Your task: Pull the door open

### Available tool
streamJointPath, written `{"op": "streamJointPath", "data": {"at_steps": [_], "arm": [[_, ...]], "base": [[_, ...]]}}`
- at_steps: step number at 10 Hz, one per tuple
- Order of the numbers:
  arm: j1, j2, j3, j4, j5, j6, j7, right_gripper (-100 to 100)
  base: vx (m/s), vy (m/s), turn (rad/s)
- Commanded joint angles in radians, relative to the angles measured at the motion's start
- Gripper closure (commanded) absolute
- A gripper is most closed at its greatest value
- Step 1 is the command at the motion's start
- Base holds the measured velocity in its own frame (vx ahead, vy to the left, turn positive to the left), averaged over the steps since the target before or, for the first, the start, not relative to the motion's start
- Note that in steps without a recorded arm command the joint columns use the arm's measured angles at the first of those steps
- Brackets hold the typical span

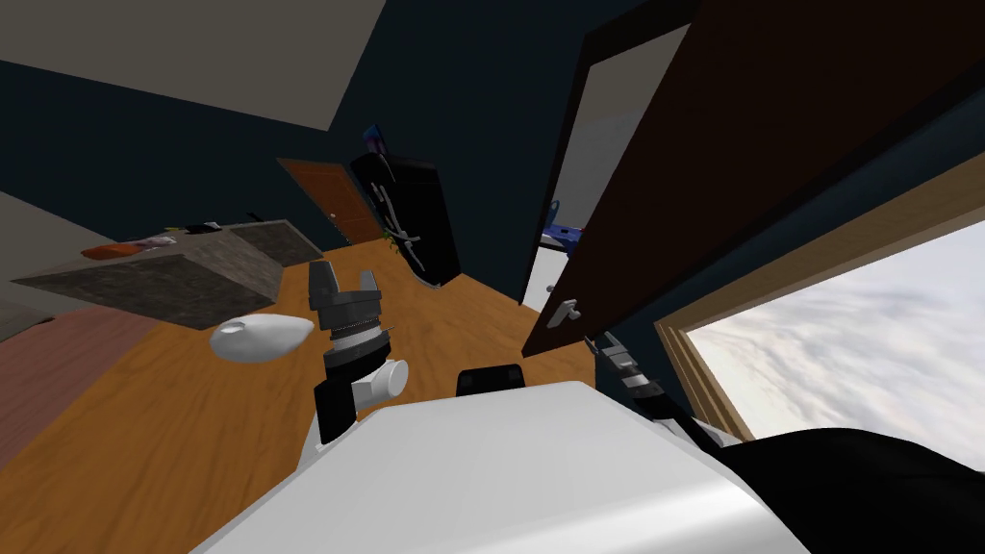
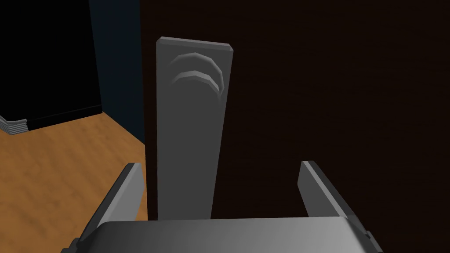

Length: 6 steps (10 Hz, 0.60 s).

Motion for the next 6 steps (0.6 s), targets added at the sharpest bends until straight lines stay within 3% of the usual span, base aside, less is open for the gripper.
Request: {"op": "streamJointPath", "data": {"at_steps": [1, 4, 6], "arm": [[0.012, -0.02, 0.018, -0.025, -0.006, -0.022, -0.03, -100], [0.03, -0.051, 0.051, -0.061, -0.014, -0.06, -0.08, -100], [0.018, -0.043, 0.04, -0.051, -0.018, -0.043, -0.074, -100]], "base": [[-0.083, -0.02, 0.037], [-0.104, -0.012, 0.04], [0.04, 0.008, 0.031]]}}
